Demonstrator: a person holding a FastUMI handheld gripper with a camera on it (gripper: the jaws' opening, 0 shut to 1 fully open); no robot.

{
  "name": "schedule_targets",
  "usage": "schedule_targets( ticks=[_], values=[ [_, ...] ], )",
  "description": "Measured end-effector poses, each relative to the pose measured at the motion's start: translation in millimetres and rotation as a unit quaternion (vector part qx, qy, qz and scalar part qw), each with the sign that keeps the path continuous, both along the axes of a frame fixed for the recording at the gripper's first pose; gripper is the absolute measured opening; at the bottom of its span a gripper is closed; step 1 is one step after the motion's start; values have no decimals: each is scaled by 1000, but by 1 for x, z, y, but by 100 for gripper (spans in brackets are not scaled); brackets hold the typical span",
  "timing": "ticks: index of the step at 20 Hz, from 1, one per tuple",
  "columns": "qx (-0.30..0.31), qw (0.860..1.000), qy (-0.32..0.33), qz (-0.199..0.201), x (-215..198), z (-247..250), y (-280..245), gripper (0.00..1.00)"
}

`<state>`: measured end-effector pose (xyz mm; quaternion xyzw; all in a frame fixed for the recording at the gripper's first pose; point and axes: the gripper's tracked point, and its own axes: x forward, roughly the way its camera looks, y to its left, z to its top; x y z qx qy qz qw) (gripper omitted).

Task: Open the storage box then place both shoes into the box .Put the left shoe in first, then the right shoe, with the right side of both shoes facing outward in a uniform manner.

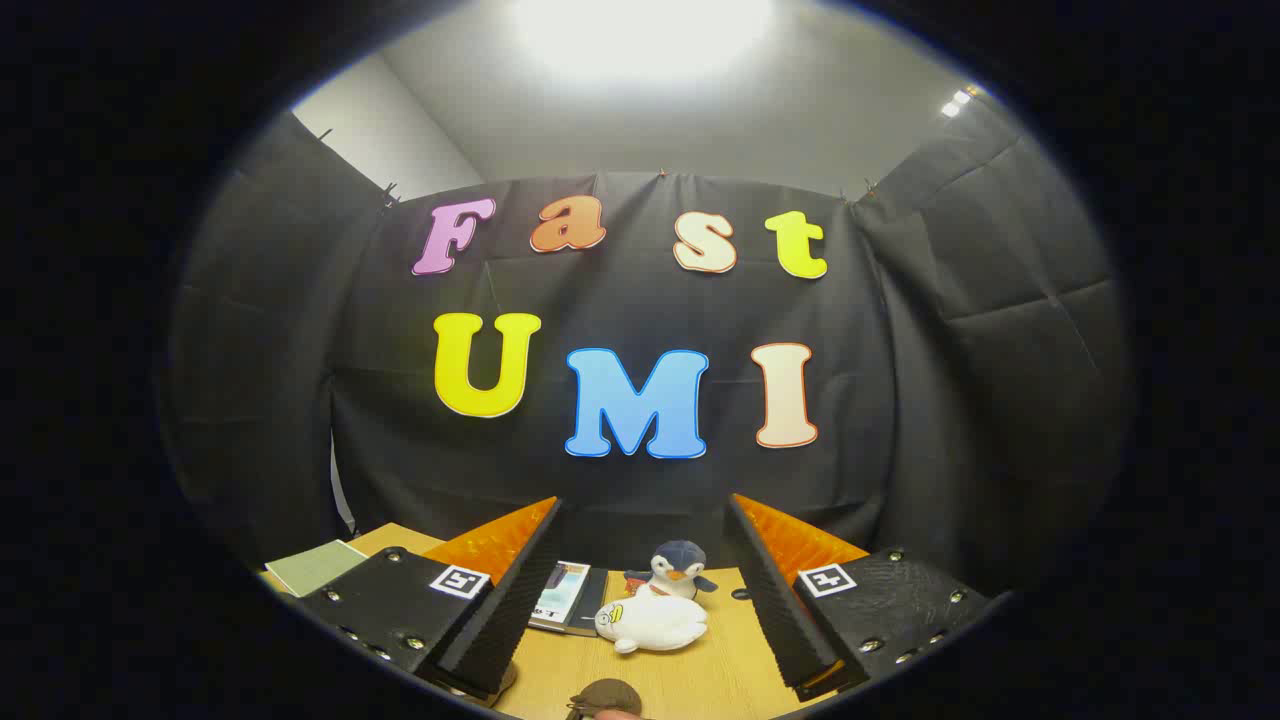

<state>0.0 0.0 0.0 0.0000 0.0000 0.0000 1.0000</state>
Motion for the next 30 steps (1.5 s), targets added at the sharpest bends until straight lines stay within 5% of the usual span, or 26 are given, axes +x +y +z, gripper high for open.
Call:
schedule_targets(
  ticks=[21, 30],
  values=[
    [20, 999, 27, 0, 13, -27, 17, 97],
    [125, 985, 92, 78, 27, -84, 85, 97]
  ],
)
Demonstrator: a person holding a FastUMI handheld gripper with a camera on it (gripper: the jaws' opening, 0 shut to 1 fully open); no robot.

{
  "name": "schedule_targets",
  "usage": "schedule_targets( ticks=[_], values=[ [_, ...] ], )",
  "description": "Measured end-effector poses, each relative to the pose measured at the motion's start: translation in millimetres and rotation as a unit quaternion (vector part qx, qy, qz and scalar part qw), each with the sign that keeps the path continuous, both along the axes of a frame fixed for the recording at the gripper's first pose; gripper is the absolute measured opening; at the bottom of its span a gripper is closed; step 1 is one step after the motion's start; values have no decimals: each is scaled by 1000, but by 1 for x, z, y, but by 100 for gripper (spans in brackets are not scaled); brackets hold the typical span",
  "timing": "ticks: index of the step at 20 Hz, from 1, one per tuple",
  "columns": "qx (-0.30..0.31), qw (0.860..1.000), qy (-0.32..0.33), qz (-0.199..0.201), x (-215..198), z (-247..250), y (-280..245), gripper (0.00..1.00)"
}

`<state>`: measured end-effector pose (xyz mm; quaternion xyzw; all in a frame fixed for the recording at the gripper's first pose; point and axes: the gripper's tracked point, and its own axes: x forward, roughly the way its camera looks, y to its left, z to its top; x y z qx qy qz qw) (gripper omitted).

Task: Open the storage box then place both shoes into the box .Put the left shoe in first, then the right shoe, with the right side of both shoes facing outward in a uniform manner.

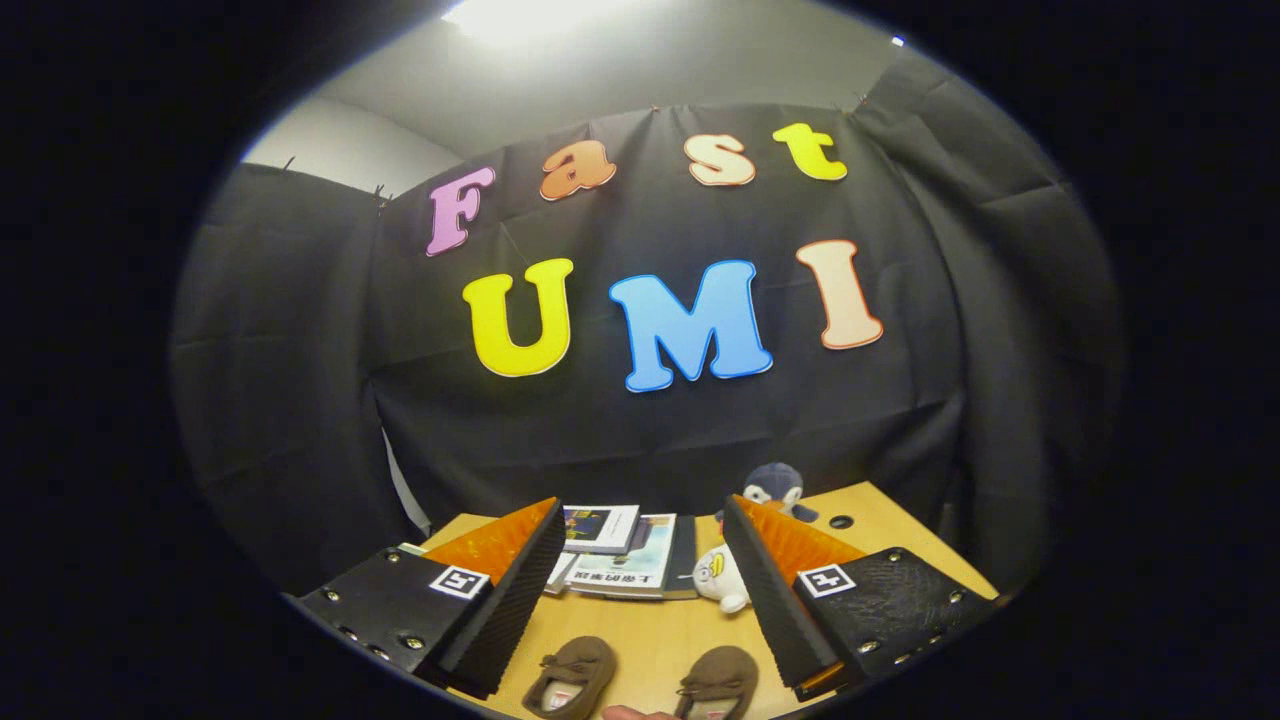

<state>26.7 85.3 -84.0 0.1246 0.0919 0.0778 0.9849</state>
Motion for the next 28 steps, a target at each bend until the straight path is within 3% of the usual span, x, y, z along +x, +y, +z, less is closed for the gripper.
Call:
schedule_targets(
  ticks=[5, 10, 15, 24, 28],
  values=[
    [56, 992, 67, 93, 3, -49, 62, 97],
    [130, 964, 136, 188, -5, -88, 124, 97],
    [211, 917, 219, 256, -20, -130, 175, 98],
    [348, 819, 328, 317, -26, -199, 248, 98],
    [361, 801, 352, 322, -32, -217, 264, 98]
  ],
)
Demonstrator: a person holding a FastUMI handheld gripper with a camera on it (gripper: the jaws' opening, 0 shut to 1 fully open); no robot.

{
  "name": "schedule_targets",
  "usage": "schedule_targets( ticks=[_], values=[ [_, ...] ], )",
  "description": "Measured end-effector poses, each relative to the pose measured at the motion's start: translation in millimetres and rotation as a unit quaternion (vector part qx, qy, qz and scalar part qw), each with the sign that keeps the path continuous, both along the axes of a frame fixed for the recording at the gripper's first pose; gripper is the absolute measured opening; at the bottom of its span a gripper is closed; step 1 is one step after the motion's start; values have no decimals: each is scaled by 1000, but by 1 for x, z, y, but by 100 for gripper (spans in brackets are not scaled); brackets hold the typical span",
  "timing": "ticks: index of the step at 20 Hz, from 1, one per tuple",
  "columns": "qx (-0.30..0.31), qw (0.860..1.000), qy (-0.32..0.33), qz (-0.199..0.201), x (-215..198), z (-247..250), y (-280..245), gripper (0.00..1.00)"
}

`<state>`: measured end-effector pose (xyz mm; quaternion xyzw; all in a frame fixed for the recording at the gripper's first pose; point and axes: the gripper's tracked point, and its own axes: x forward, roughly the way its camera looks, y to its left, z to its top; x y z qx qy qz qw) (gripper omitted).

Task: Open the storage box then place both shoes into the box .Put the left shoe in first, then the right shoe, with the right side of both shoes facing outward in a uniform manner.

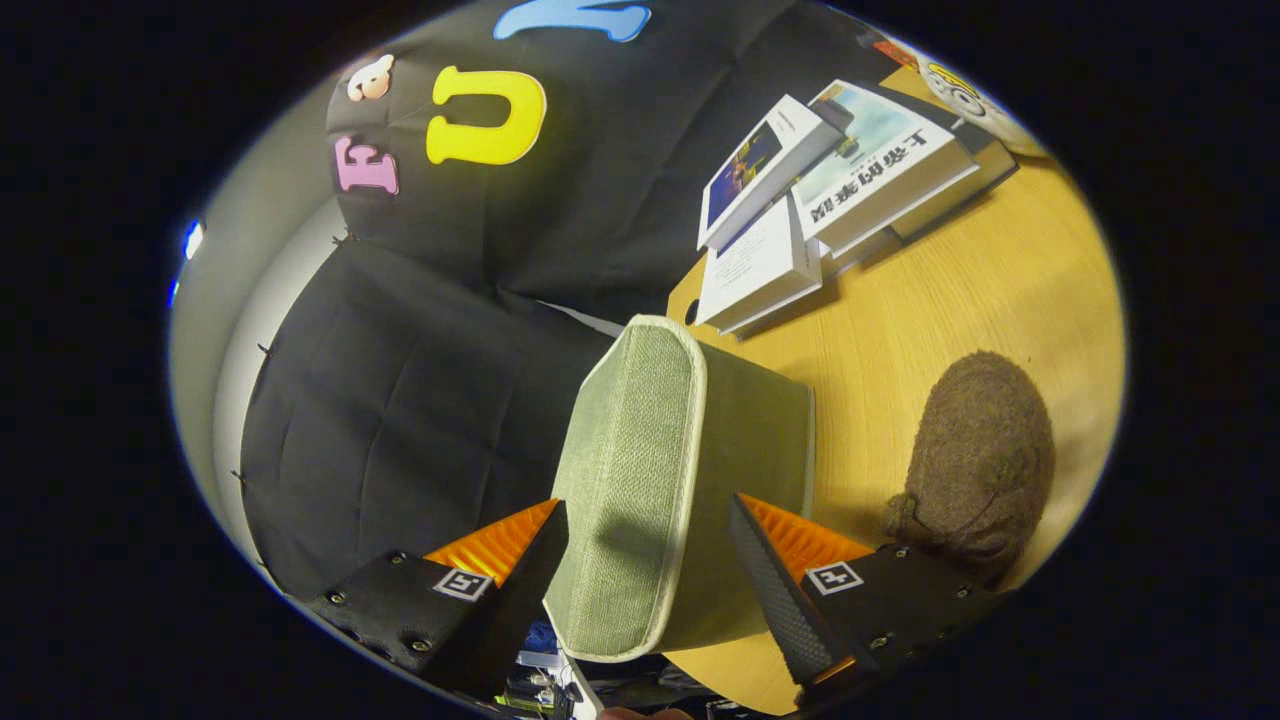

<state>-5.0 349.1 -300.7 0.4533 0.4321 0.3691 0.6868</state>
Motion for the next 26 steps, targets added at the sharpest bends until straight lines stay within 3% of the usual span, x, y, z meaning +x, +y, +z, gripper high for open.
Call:
schedule_targets(
  ticks=[6, 7, 8, 10, 11, 12, 14, 17, 19, 26],
  values=[
    [36, 999, 31, 0, 9, 0, 18, 97],
    [42, 998, 36, -2, 12, 3, 20, 92],
    [38, 999, 36, 0, 14, 2, 22, 74],
    [41, 998, 37, 7, 14, 6, 21, 63],
    [38, 999, 40, 2, 16, 7, 19, 62],
    [42, 998, 46, -21, 23, 13, 1, 48],
    [41, 998, 51, -19, 26, 20, 9, 19],
    [21, 999, 25, 7, 22, 31, 5, 19],
    [10, 999, 32, 7, 26, 30, 21, 3],
    [-11, 1000, -17, 24, 27, 99, 22, 3]
  ],
)
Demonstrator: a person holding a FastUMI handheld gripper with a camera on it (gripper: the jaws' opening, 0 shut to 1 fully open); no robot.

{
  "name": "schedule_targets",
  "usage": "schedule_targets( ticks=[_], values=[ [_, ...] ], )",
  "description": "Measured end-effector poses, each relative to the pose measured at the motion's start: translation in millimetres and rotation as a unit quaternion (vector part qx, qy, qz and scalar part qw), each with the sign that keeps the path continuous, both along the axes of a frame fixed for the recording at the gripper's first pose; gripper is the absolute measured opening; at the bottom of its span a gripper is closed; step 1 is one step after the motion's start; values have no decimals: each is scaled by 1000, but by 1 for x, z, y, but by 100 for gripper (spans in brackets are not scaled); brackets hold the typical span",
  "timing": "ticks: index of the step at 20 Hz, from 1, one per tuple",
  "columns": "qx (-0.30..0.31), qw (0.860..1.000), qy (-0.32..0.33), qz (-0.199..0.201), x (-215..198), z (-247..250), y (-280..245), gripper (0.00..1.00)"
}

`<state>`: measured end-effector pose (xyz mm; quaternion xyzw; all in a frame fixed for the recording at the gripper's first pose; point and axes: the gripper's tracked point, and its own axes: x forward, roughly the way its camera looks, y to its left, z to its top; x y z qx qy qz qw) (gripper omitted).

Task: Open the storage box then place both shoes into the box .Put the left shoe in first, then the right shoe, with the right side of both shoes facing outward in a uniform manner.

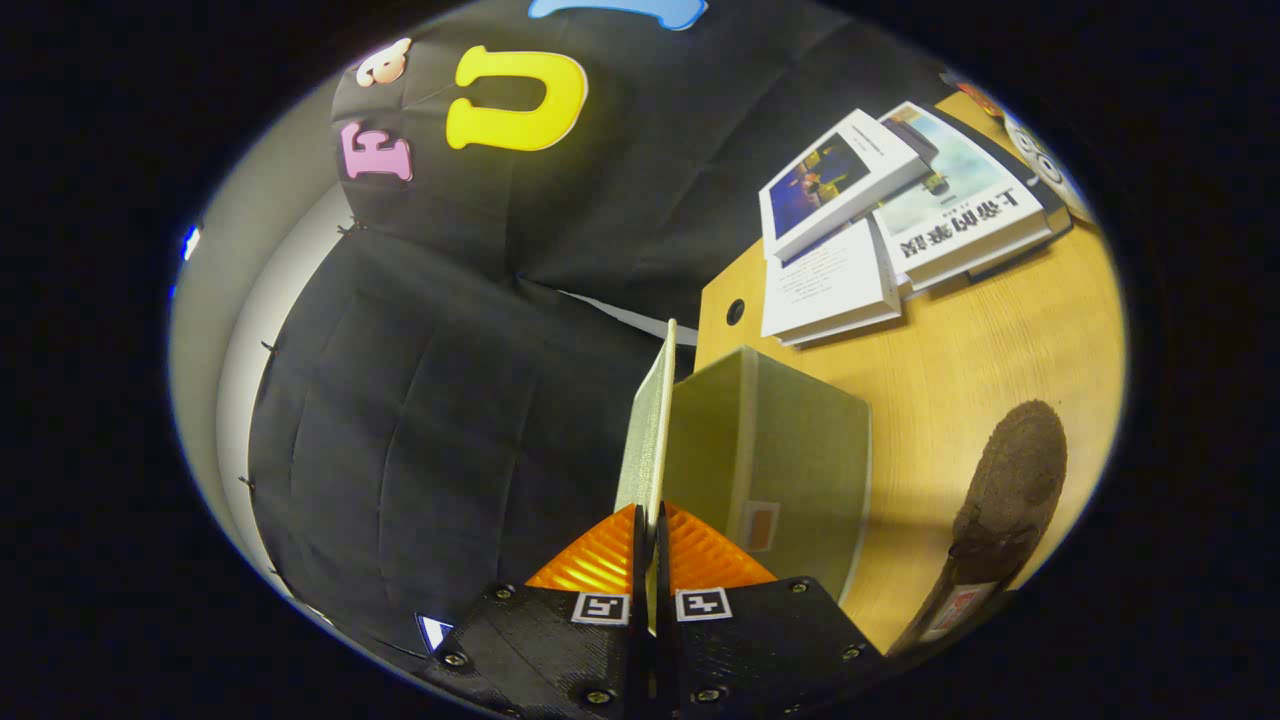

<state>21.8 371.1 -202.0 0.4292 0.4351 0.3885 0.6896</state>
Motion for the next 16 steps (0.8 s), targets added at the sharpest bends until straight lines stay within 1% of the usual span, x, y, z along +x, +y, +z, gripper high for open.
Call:
schedule_targets(
  ticks=[3, 4, 8, 11, 16],
  values=[
    [-12, 999, -37, 15, 2, 38, 21, 3],
    [-14, 999, -48, 21, 2, 49, 32, 4],
    [-17, 996, -79, 47, -2, 86, 77, 5],
    [-18, 995, -82, 53, -10, 103, 116, 5],
    [-16, 996, -61, 66, -21, 100, 184, 5]
  ],
)
